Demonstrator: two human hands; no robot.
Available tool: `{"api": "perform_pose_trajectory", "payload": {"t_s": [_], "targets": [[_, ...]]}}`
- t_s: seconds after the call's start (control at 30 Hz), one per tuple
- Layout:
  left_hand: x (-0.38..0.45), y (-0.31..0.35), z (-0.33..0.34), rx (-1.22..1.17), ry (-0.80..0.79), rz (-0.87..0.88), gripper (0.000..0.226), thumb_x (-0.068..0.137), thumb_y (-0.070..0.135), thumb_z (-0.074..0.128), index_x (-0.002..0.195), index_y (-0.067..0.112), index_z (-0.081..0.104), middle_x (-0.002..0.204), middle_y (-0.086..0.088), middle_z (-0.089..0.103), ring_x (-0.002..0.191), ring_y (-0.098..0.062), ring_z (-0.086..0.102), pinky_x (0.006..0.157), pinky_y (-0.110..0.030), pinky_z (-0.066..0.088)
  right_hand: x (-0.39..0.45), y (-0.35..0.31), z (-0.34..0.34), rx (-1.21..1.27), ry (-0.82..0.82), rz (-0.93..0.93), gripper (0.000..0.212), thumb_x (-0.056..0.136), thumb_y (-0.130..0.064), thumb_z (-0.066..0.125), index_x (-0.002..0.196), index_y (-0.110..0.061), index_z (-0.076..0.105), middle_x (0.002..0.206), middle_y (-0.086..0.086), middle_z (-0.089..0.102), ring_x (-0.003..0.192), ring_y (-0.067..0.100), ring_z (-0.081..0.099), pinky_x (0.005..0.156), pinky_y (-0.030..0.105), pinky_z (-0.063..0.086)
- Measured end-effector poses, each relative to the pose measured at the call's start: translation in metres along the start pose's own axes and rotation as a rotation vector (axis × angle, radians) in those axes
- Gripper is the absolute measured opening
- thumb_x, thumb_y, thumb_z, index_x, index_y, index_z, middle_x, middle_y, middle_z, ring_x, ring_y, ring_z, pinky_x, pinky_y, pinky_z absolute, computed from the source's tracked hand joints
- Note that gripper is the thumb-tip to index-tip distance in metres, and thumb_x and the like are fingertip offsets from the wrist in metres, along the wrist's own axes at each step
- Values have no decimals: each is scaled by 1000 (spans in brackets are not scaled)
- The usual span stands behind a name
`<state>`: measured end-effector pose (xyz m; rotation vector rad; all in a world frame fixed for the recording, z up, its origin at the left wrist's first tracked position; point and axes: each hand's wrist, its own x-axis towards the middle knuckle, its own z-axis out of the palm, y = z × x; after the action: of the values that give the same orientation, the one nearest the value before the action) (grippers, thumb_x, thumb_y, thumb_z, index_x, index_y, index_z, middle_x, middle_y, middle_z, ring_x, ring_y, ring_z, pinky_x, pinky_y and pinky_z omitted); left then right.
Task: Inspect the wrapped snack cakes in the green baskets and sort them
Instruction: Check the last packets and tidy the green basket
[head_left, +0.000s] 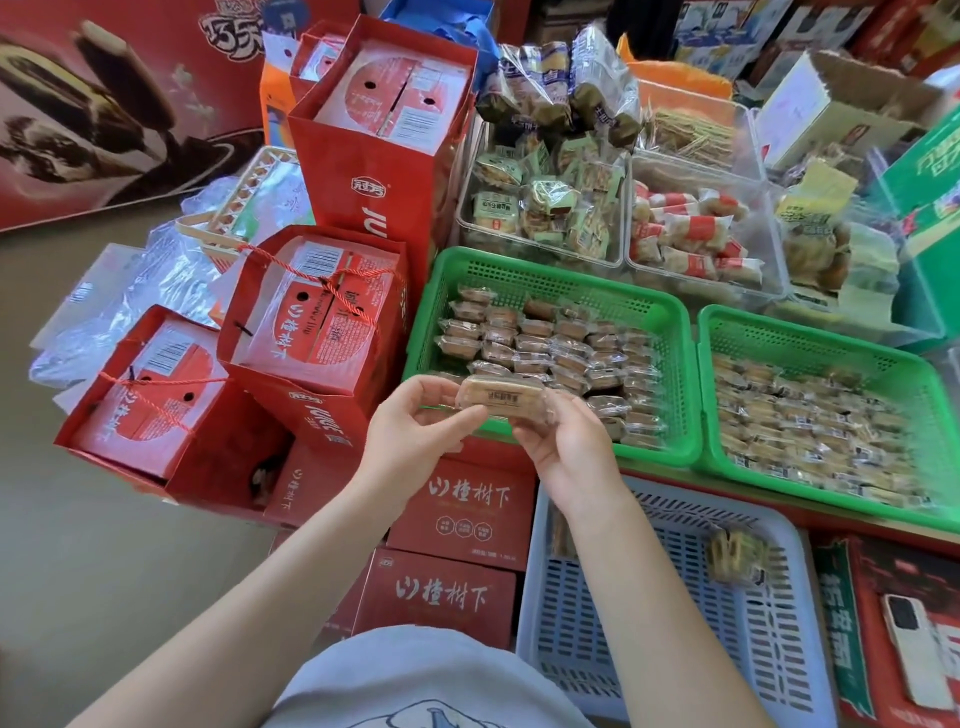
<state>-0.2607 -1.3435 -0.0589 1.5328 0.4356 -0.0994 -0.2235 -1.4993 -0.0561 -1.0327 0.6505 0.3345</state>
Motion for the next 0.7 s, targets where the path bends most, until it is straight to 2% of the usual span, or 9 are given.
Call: {"api": "perform_pose_trajectory", "payload": {"t_s": [0.07,0.17,0.23,0.33,0.47,0.53,0.6,0.67,0.7], "targets": [[11,-7,-2,13,70,6,16,86,22,80,88,10,70,89,-3,76,84,-14,75,67,-27,60,10,-1,3,34,4,16,12,103,-11,50,109,-1,56,96,15,63,62,15,67,51,24,56],[36,-20,-8,-31,98,-66,18,92,20,73,81,8,65,90,-9,74,87,-19,75,69,-30,60,29,-3,1,96,-22,40,15,100,-6,56,113,0,58,97,15,68,69,19,70,56,24,58],[53,-30,-11,4,88,-101,15,95,18,69,83,9,64,93,-9,73,87,-20,75,71,-33,62,44,-3,-1,71,-28,52,12,98,-3,57,109,0,61,95,15,70,70,19,70,58,24,58],[74,-43,-13,82,98,-146,10,97,18,64,91,10,66,95,-8,72,87,-20,74,69,-28,61,69,-2,2,51,-22,67,7,99,-1,54,101,-1,60,91,14,70,69,18,70,59,23,59],[92,-54,-16,249,114,-148,8,98,19,60,94,16,66,85,-1,69,73,-11,66,70,-34,57,110,1,22,96,-5,113,7,100,0,51,101,1,58,81,14,74,69,22,73,57,24,59],[97,-58,-16,338,103,-106,9,98,19,59,91,18,66,80,3,67,70,-10,59,68,-32,51,131,8,35,46,25,140,11,100,0,52,108,4,58,94,19,73,75,25,74,60,26,60],[103,-65,-15,435,77,-15,9,97,17,58,92,17,65,84,4,65,74,-9,57,68,-29,47,151,19,43,-66,68,144,13,100,-2,53,111,4,59,108,22,69,80,27,75,65,29,61],[110,-75,-14,567,44,153,6,96,13,60,100,13,64,94,1,64,81,-15,60,69,-26,47,164,30,44,-302,152,91,4,100,-5,55,100,-3,59,105,19,70,76,25,75,69,32,62],[114,-79,-13,643,26,248,12,95,12,60,106,10,64,103,-2,64,88,-20,61,75,-26,47,169,34,43,-452,208,27,6,100,-7,56,94,-7,58,100,17,70,72,23,75,70,34,62]]}}
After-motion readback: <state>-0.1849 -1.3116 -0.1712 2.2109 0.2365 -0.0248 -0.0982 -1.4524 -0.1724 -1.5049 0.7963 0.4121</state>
